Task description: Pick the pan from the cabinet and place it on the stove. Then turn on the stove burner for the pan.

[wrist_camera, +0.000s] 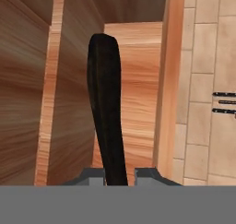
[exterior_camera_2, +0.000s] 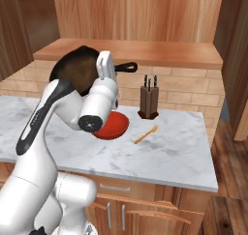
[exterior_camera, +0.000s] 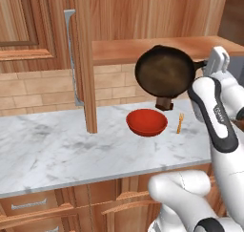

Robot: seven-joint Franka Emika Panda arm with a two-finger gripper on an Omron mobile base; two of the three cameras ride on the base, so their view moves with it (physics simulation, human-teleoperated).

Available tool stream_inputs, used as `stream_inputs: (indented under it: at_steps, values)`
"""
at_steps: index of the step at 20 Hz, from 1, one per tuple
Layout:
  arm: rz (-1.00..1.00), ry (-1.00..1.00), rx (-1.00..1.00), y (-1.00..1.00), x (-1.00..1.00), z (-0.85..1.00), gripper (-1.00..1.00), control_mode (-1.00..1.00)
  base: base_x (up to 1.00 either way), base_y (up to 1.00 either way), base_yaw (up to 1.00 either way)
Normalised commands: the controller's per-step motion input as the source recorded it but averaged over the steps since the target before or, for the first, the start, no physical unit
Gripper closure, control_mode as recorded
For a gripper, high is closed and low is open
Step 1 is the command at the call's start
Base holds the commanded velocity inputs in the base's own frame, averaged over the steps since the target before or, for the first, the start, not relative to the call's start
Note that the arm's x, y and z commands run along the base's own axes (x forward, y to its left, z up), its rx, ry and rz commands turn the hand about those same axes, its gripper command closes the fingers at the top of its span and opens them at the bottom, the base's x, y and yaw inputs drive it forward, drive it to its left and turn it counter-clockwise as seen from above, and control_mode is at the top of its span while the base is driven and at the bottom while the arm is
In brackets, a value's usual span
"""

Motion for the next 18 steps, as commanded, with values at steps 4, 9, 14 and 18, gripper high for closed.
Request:
stream_inputs:
  at_steps: [4, 9, 14, 18]
  values:
    - [0.00, 0.02, 0.00, 0.00, -0.37, -0.19, 1.00, -1.00, 0.00, 0.00, 0.00]
    - [0.00, 0.00, 0.00, 0.00, -0.36, -0.15, 1.00, -1.00, 0.00, 0.00, 0.00]
    - [0.00, 0.00, 0.00, 0.00, -0.35, -0.14, 1.00, -1.00, 0.00, 0.00, 0.00]
    - [0.00, 0.00, 0.00, 0.00, -0.39, -0.15, 1.00, -1.00, 0.00, 0.00, 0.00]
